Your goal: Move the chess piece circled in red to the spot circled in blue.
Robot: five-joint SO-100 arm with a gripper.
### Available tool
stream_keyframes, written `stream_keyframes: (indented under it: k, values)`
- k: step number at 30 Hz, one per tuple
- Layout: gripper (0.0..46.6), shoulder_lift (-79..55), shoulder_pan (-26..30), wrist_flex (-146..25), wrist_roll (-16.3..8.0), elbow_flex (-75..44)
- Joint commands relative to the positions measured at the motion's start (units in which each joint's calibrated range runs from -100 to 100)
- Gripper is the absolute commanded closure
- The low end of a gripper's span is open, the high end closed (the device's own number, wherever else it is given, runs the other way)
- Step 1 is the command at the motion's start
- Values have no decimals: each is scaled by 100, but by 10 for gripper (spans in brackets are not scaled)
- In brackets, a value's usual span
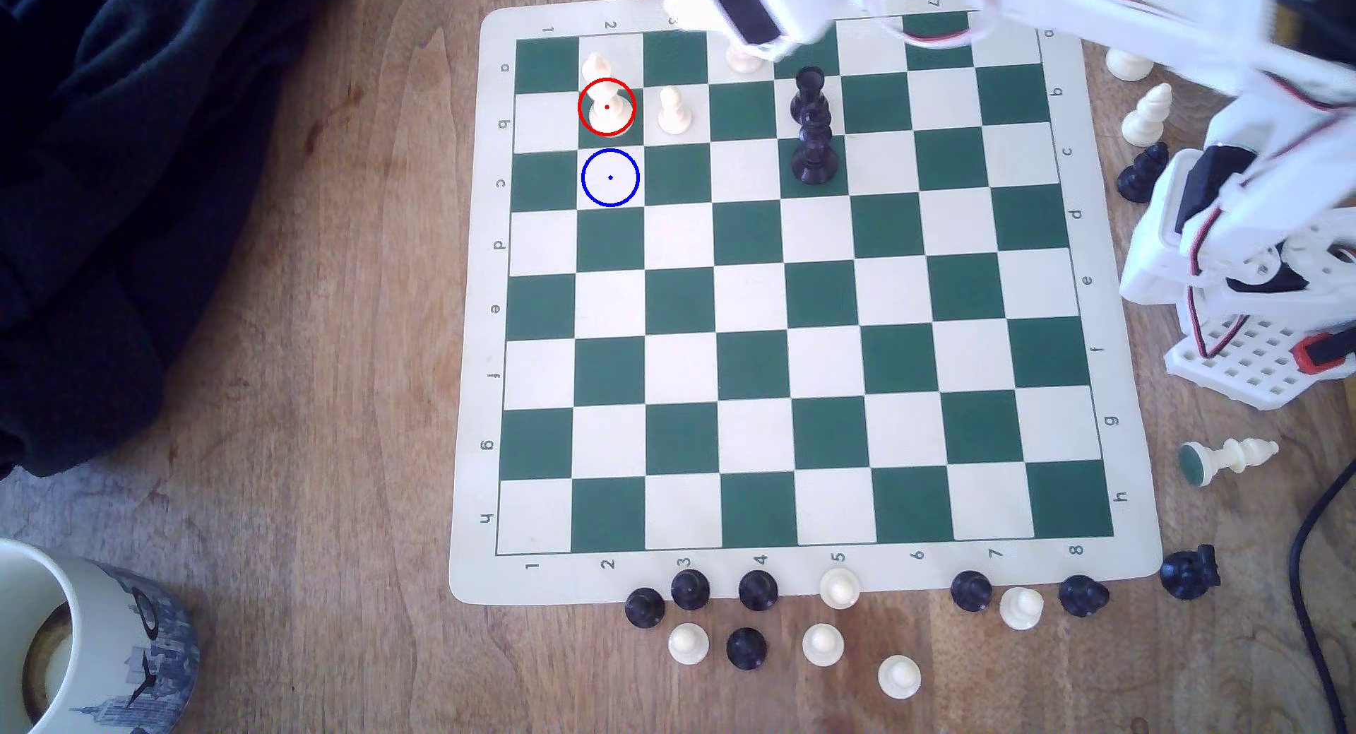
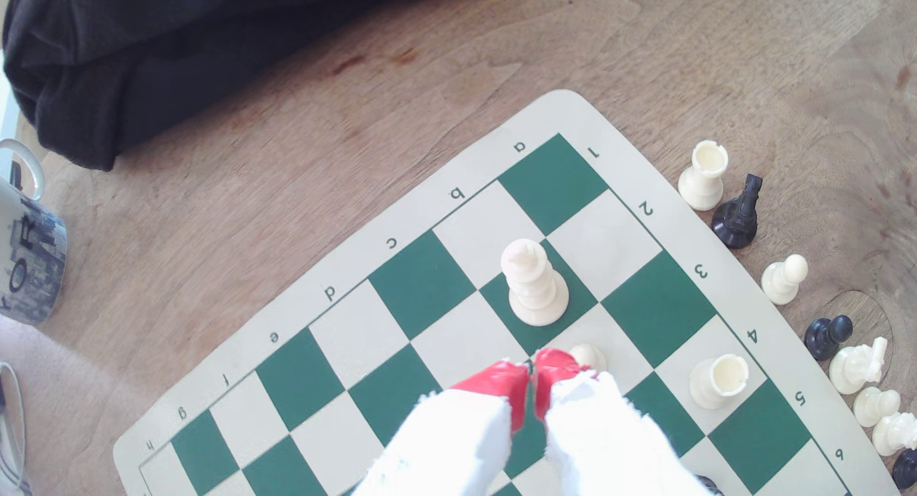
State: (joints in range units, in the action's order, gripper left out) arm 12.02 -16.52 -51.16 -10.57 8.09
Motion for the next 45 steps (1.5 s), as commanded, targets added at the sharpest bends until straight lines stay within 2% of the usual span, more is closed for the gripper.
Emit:
stream_keyframes:
  k: [1, 8, 11, 14, 23, 39, 45]
  values:
    - [425, -761, -104, 30, -156, -1380]
    - [350, -1695, -174, 79, -156, -1969]
    - [293, -1881, -221, 177, -156, -2042]
    - [271, -2060, -253, 202, -147, -2151]
    - [263, -2510, -214, 455, -44, -2278]
    - [287, -3223, -128, 758, 161, -2586]
    - [292, -3359, -96, 808, 166, -2586]
